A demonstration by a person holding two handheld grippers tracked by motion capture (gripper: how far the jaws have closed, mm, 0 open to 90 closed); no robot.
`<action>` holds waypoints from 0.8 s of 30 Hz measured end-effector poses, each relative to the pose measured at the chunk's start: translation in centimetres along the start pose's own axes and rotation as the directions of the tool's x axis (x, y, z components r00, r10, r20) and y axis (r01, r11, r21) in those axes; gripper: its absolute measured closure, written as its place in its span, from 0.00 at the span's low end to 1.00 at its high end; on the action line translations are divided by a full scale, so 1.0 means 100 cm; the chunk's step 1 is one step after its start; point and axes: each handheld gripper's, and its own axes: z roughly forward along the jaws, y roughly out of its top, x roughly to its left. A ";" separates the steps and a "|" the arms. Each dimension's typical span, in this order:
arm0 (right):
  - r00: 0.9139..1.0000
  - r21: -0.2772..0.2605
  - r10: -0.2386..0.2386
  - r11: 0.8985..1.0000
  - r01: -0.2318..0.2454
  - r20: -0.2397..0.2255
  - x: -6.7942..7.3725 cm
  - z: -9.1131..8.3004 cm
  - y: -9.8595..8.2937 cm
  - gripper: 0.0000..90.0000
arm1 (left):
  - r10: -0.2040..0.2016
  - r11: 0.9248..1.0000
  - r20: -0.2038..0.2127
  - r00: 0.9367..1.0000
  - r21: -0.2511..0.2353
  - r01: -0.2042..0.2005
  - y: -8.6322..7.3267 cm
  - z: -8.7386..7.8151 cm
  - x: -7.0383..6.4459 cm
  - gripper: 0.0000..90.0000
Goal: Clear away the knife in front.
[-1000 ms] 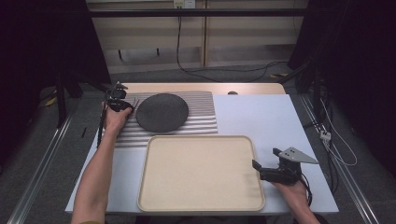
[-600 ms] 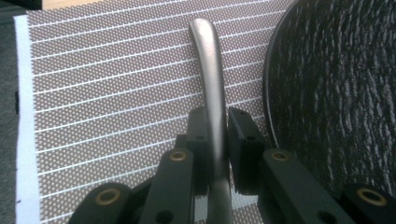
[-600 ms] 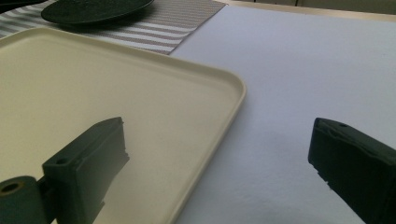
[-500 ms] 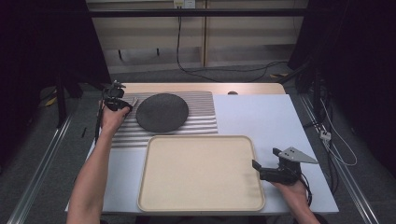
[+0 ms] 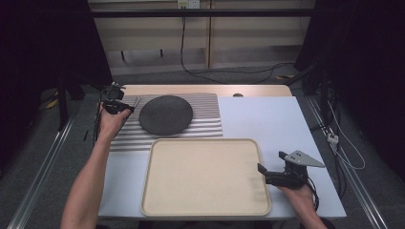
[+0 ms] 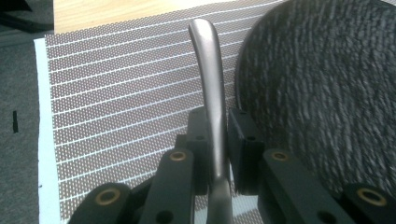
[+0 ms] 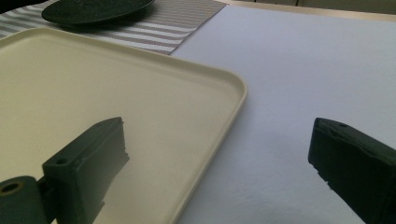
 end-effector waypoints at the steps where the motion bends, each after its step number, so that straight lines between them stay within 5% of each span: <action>1: 1.000 -0.001 0.000 1.000 0.000 -0.001 0.000 0.000 0.000 0.05 | 0.000 1.000 0.003 1.000 -0.007 0.000 0.000 -0.002 -0.001 0.89; 9: 1.000 0.000 0.001 1.000 -0.001 -0.002 0.000 0.001 0.000 0.05 | 0.040 0.998 0.035 0.999 -0.040 -0.039 -0.003 -0.018 -0.017 0.89; 24: 1.000 -0.002 -0.006 1.000 0.006 -0.001 0.001 0.000 0.001 0.05 | 0.155 0.985 0.099 0.983 -0.087 -0.147 -0.010 -0.042 -0.058 0.89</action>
